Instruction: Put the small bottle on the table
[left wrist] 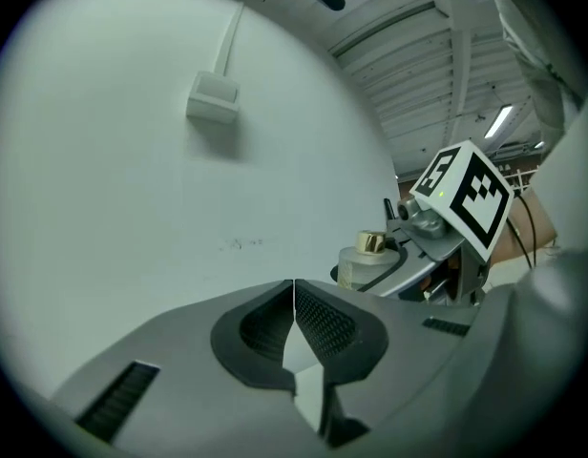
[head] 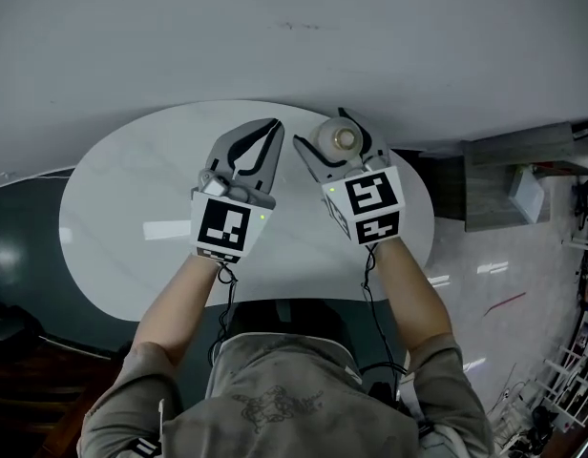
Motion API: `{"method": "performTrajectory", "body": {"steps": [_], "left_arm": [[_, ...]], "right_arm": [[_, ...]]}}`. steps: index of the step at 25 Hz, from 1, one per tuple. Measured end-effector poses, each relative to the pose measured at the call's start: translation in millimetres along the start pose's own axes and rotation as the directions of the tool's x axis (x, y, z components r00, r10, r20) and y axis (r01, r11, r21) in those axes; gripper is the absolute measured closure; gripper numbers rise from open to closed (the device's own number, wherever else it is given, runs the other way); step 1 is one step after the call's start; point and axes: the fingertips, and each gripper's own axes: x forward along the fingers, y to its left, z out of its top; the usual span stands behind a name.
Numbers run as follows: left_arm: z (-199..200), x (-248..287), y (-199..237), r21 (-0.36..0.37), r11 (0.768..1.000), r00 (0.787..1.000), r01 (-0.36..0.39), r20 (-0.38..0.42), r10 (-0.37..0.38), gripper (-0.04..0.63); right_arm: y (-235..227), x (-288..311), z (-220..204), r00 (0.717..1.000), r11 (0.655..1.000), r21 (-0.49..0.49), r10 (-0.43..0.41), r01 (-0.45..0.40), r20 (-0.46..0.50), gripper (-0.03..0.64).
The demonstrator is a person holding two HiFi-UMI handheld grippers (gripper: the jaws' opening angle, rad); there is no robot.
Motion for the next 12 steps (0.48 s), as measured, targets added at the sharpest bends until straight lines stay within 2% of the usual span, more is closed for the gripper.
{"method": "performTrajectory", "body": {"steps": [12], "left_arm": [[-101.1,38.0,15.2,-0.035,0.999,0.995,-0.007,-0.095,0.003,0.575]], "right_arm": [[2.0,85.5,-88.7,0.997,1.0,0.019,0.012,-0.011,-0.077,0.268]]}}
